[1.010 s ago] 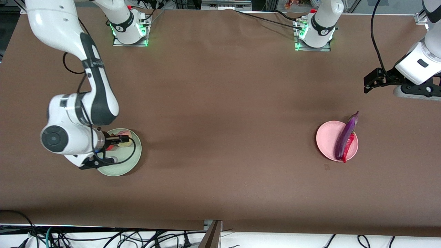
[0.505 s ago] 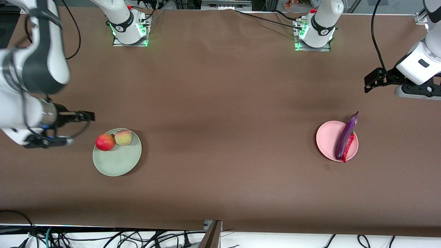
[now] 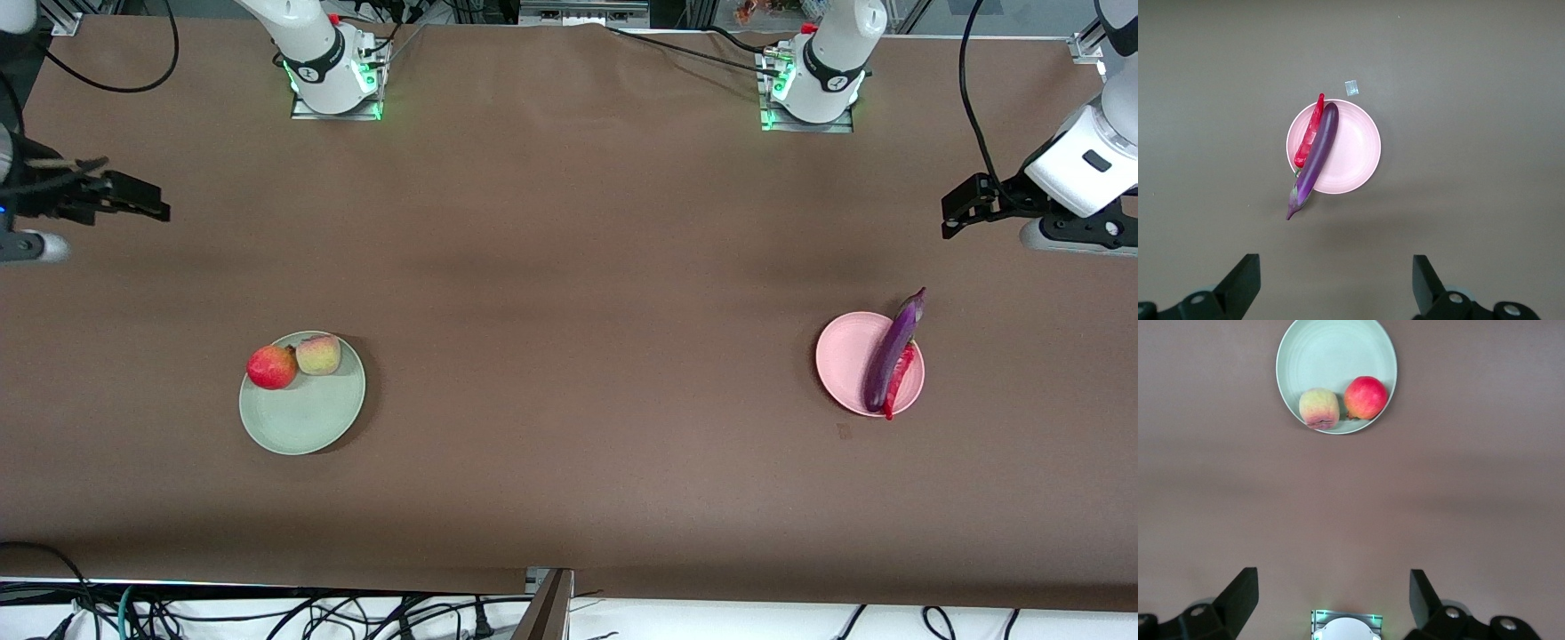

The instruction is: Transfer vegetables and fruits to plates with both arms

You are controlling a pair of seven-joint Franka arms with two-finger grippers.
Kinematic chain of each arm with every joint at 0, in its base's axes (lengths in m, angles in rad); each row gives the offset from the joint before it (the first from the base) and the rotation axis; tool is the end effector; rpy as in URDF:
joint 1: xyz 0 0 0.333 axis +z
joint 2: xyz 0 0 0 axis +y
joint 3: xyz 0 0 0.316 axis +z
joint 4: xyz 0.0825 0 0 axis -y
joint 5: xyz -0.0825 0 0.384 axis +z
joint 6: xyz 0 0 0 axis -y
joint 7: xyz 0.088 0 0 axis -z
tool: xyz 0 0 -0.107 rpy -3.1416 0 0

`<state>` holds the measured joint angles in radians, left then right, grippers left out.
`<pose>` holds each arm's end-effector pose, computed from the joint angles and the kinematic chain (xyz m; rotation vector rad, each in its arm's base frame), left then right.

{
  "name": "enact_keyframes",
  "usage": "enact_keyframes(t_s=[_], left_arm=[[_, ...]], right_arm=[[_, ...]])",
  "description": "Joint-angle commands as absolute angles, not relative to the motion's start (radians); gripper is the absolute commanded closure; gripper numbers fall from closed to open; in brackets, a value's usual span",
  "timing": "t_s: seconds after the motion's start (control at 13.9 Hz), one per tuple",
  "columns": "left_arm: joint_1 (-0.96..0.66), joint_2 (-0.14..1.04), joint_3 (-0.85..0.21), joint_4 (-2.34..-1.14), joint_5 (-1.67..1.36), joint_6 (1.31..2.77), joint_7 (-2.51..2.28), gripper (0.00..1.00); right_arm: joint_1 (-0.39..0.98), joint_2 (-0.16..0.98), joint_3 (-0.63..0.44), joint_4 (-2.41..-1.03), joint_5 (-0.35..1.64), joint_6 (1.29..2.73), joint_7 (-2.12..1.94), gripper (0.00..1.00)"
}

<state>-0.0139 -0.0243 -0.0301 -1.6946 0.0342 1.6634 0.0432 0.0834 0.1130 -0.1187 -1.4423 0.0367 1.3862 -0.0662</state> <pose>0.5520 -0.0211 0.5873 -3.1036 0.1405 0.0107 0.5687 -0.0116 0.6063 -3.0987 -0.0530 0.2593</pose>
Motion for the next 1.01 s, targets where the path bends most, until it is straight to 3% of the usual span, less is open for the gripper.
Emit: enact_keyframes(t_s=[0.0, 0.94], left_arm=[[-0.02, -0.028, -0.026, -1.675, 0.017, 1.637, 0.04, 0.0], [-0.02, -0.026, -0.026, -1.675, 0.018, 1.624, 0.043, 0.0]], right_arm=[[0.045, 0.032, -0.095, -1.483, 0.023, 1.391, -0.08, 0.0], [0.054, 0.069, -0.067, -1.447, -0.041, 1.393, -0.08, 0.0]])
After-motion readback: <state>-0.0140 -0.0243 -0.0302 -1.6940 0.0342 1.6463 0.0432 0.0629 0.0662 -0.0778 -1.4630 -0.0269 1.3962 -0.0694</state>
